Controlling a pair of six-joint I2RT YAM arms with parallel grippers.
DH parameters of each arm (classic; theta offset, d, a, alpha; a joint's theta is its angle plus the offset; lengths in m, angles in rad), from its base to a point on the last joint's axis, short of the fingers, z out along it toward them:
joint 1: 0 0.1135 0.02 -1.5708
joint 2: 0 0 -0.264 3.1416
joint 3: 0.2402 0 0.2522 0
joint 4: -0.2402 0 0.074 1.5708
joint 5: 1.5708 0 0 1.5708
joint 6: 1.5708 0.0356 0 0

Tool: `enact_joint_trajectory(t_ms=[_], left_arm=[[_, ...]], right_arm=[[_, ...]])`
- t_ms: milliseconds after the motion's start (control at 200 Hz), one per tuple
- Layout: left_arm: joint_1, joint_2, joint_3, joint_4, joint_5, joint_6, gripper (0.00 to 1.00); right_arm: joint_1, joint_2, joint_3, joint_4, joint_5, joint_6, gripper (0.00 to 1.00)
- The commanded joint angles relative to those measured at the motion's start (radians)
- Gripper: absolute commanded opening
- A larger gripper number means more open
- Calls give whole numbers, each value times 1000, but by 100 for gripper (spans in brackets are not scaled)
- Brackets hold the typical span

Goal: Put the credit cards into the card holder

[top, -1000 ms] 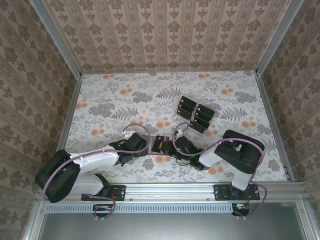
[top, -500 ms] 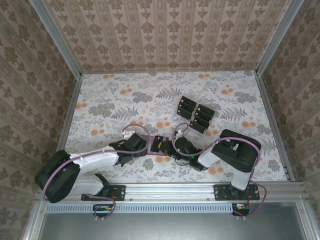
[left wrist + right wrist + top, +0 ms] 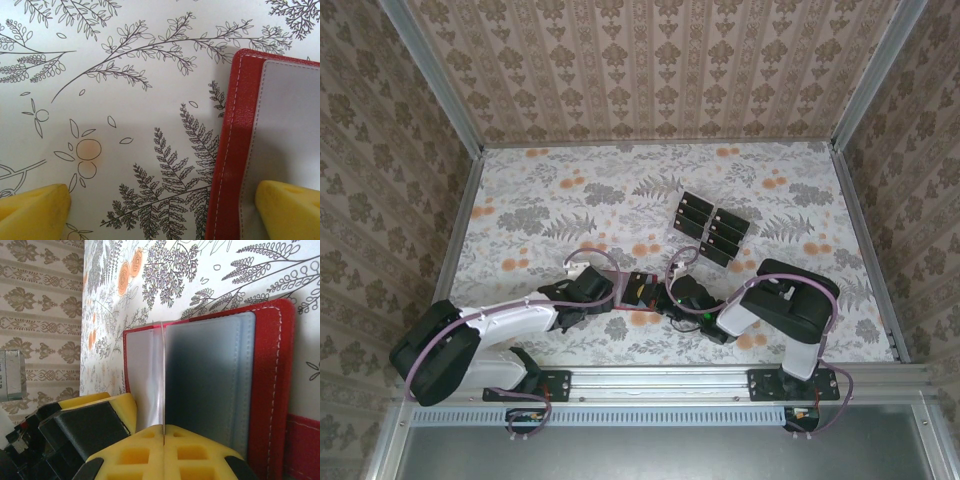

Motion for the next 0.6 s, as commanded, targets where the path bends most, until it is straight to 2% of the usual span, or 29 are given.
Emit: enact_joint_trajectory(t_ms=[0,305,595], left_arm=[[-5,3,-32,-72,12,-1,100],[-4,0,-29,-78,6,-1,100],[3,-58,17,-127,-9,33,100]], right_arm=[[10,30,3,37,4,20,0],[9,39,-1,68,-4,29,0],[9,-18,-2,-146,21,9,0]])
